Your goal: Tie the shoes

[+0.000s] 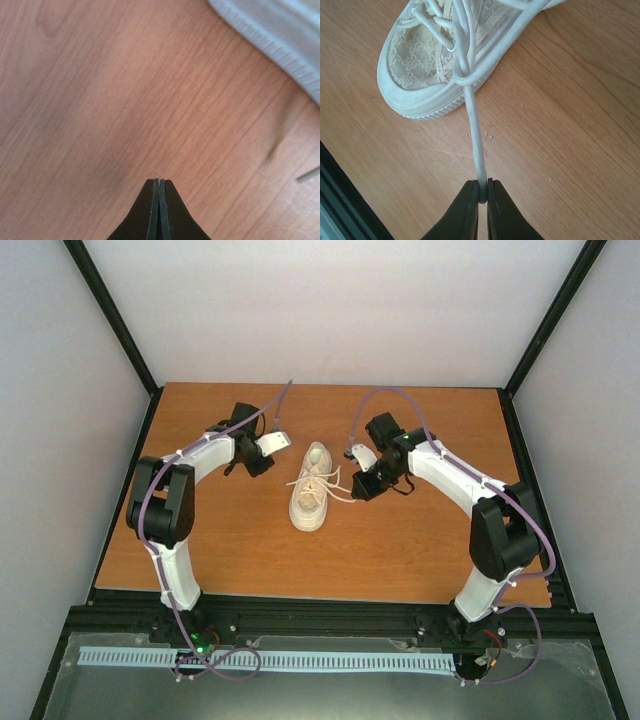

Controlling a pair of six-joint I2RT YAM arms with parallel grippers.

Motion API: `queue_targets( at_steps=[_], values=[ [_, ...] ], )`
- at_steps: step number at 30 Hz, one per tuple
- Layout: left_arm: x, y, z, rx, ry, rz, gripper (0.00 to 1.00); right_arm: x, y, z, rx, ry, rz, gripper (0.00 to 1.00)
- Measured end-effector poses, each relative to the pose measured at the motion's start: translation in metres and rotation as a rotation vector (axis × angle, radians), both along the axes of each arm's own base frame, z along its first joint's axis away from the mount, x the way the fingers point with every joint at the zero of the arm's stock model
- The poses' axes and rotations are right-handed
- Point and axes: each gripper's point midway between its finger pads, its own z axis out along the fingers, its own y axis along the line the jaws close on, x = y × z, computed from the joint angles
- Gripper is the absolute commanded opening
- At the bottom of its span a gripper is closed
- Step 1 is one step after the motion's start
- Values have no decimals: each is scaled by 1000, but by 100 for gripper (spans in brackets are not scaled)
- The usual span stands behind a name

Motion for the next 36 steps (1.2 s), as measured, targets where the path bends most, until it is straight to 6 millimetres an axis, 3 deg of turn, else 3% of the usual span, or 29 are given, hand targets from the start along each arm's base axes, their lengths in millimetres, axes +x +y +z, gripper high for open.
queue_targets(
  at_steps=[2,3,5,7,12,15,25,26,30,31,36],
  values=[
    [-3,-4,0,-17,10,-11,3,-1,0,0,0,-1,6,8],
    [-7,-7,0,-32,25,-25,10,-1,0,0,4,-1,12,8],
    [-15,-15,0,-56,52,-66,39,-1,1,0,7,-1,21,8],
    [-27,-25,2,-73,60,-117,51,1,0,-5,-2,2,22,8],
    [-41,-43,5,-64,55,-222,66,14,-17,-40,-103,43,-19,8],
    [-47,-52,4,-48,54,-287,69,17,-25,-51,-134,61,-35,8],
    [-52,-55,-35,61,72,-393,64,21,-19,-47,-107,48,-26,11],
    [-50,-55,-35,61,60,-393,59,21,-18,-46,-98,45,-22,13],
    [-45,-57,-36,61,49,-393,11,20,-12,-50,-53,25,-2,22],
    [-45,-58,-37,60,52,-393,3,17,-12,-51,-38,9,9,23],
    [-49,-59,-38,45,69,-391,1,-10,-2,-34,79,-172,132,28]
  ],
)
